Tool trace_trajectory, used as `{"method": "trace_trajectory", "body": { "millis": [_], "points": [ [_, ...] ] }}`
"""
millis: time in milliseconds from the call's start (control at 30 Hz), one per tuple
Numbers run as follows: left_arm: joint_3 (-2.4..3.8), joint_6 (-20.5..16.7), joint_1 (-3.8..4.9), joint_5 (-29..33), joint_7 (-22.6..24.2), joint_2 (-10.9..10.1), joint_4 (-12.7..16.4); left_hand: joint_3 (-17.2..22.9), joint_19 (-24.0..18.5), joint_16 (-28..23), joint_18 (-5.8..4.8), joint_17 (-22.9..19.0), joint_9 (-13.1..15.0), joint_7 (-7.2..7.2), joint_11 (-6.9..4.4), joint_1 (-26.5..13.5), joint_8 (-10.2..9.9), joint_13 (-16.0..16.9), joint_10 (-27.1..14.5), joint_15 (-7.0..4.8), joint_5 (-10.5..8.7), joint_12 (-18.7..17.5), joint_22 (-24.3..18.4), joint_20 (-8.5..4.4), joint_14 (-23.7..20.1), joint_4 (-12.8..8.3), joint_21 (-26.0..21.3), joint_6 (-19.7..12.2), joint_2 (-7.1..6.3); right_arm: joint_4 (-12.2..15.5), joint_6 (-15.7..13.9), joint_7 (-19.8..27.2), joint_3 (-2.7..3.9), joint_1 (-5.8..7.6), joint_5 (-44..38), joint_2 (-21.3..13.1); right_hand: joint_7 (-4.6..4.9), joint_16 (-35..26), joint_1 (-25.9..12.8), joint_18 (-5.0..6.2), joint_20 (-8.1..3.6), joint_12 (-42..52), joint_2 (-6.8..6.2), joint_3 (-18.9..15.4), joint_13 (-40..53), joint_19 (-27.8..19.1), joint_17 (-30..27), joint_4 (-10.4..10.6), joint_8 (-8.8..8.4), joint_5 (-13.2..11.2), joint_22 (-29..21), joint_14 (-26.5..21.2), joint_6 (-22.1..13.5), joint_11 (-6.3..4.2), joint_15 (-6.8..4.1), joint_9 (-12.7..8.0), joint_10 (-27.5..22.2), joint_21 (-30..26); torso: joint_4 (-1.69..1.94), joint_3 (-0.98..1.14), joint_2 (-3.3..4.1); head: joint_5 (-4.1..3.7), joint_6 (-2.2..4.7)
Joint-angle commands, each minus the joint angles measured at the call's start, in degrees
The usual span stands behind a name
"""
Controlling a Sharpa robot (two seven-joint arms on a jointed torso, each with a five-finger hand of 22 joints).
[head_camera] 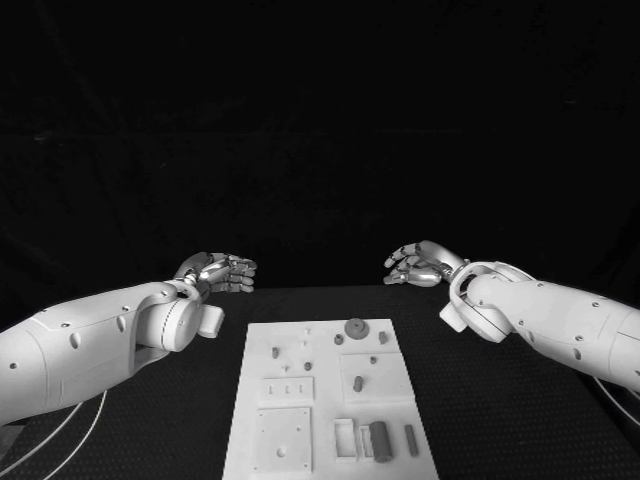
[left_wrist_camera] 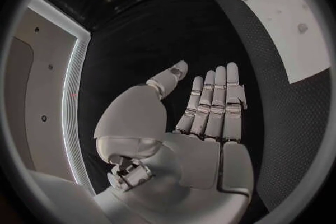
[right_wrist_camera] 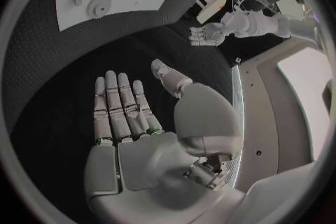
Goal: Assemble the parts on the task board
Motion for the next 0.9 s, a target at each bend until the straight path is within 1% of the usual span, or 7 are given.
{"method": "trace_trajectory", "body": {
  "millis": [33, 167, 267, 333, 500, 667, 900],
  "points": [
    [0.16, 5.0, 0.09, -3.5, 1.0, -0.7, 1.9, 0.7, 1.9, 0.5, 0.72, 0.6, 0.0, 0.55, -0.73, 1.5, -0.4, 0.3, 2.1, -0.7, -0.24, 0.3, 0.1, -0.75, 1.9, -0.1, 0.5, 2.2, 0.03, 0.1, -0.3, -0.1, 0.02, -0.04, -15.6, 0.4, 1.03, 4.3, 3.6, 2.95, -1.64, 1.0, 0.01, -0.2, 1.0, 12.9, 3.6, -1.3, 1.49, 0.3, 0.5, 12.7, 7.4, -2.47, -5.29, 0.6, 8.3, 3.4, 0.77, 0.05, 1.04, -0.53, -0.1],
    [0.26, 6.9, 0.34, -6.2, 1.5, -2.0, 4.3, 1.1, 2.7, 0.1, 0.26, 1.1, 0.0, -0.44, -1.24, 3.0, -1.0, 0.5, 3.7, -1.04, -0.02, 0.0, 0.0, -1.37, 2.7, -0.2, 0.3, 4.2, 0.11, -0.2, -0.3, -0.1, 0.03, -0.06, -20.5, 1.5, 0.4, 6.7, 4.2, 2.95, -3.68, 0.6, 0.1, -0.6, 1.1, 18.6, 5.9, -1.3, 1.33, 0.4, 0.7, 17.8, 9.1, -3.18, -7.64, 0.8, 10.3, 5.4, 1.53, 0.01, 1.81, -1.18, -0.2],
    [0.35, 7.3, 0.84, -6.8, 1.7, -3.7, 7.6, 0.7, 4.1, -0.2, -0.17, 1.8, -0.4, -0.73, -1.19, 3.1, -2.6, 0.2, 4.2, -1.53, 0.05, -1.6, 0.0, -2.17, 4.0, -0.1, 0.3, 4.8, -0.27, 0.3, -0.3, -0.1, 0.04, -0.06, -24.1, 1.7, -0.04, 10.7, 4.5, 2.95, -6.55, -0.1, 0.25, -1.3, 1.2, 25.3, 8.9, -1.3, 0.85, 0.3, 1.6, 23.6, 10.3, -4.34, -9.49, 0.8, 12.1, 8.4, 2.04, -0.1, 2.44, -1.59, -0.25],
    [0.38, 7.3, 1.06, -6.8, 1.7, -4.3, 8.9, 0.4, 4.5, -0.2, -0.25, 2.0, -0.5, -0.71, -1.13, 2.9, -3.0, 0.1, 4.3, -1.61, 0.02, -2.1, 0.0, -2.37, 4.4, -0.1, 0.3, 4.9, -0.6, 0.6, -0.3, -0.4, 0.05, -0.06, -26.8, 1.9, -0.13, 12.6, 4.6, 2.95, -7.68, -0.5, 0.3, -1.6, 1.1, 28.0, 10.3, -1.3, 0.48, 0.4, 2.2, 26.0, 10.7, -4.77, -9.98, 0.7, 12.7, 9.8, 2.55, -0.27, 3.15, -1.98, -0.18],
    [0.47, 6.6, 2.45, -6.9, 1.7, -5.9, 12.3, 0.0, 4.5, -0.7, -0.48, 2.1, -0.6, -0.37, -0.9, 2.3, -3.6, -0.1, 4.3, -1.52, 0.03, -2.9, -0.1, -2.49, 4.5, 0.0, 0.0, 4.9, -0.93, 2.0, 0.8, -2.2, 0.08, -0.01, -32.8, 2.1, 0.22, 18.1, 5.2, 2.95, -10.27, -2.3, 0.82, -1.8, 0.6, 33.4, 14.0, -1.3, -1.13, 0.3, 3.8, 30.4, 10.5, -5.06, -10.4, -0.2, 12.7, 13.1, 3.75, -0.71, 4.56, -2.88, -0.22],
    [0.75, 6.1, 2.79, -7.0, 1.7, -6.5, 13.7, -0.1, 4.5, -0.9, -0.54, 2.2, -0.7, -0.25, -0.82, 2.1, -3.9, -0.2, 4.3, -1.51, 0.03, -3.3, -0.2, -2.53, 4.6, 0.0, -0.2, 4.9, -1.0, 3.3, 2.9, -4.6, 0.09, -0.01, -38.2, 2.7, 0.1, 26.8, 6.0, 2.95, -12.85, -3.8, 1.57, -2.3, -0.1, 37.4, 19.4, -1.4, -2.09, 0.4, 4.1, 32.4, 11.4, -5.26, -10.58, -1.0, 13.8, 18.7, 4.66, -1.3, 5.69, -3.67, 0.05],
    [0.92, 5.9, 3.19, -6.6, 1.5, -7.1, 14.6, -0.3, 4.7, -1.2, -0.61, 2.3, -0.7, -0.16, -0.73, 1.7, -4.3, -0.2, 4.4, -1.5, -0.08, -3.8, -0.2, -2.57, 4.7, 0.1, -0.3, 4.9, -1.23, 4.5, 4.7, -6.8, 0.09, -0.02, -43.6, 3.8, 0.16, 31.8, 5.3, 2.95, -13.7, -5.3, 1.18, -2.3, -0.8, 37.3, 21.9, -1.2, -2.98, 0.3, 4.0, 31.4, 11.9, -5.06, -10.45, -1.7, 14.6, 23.2, 5.76, -1.87, 7.12, -4.62, -0.16]
  ]
}}
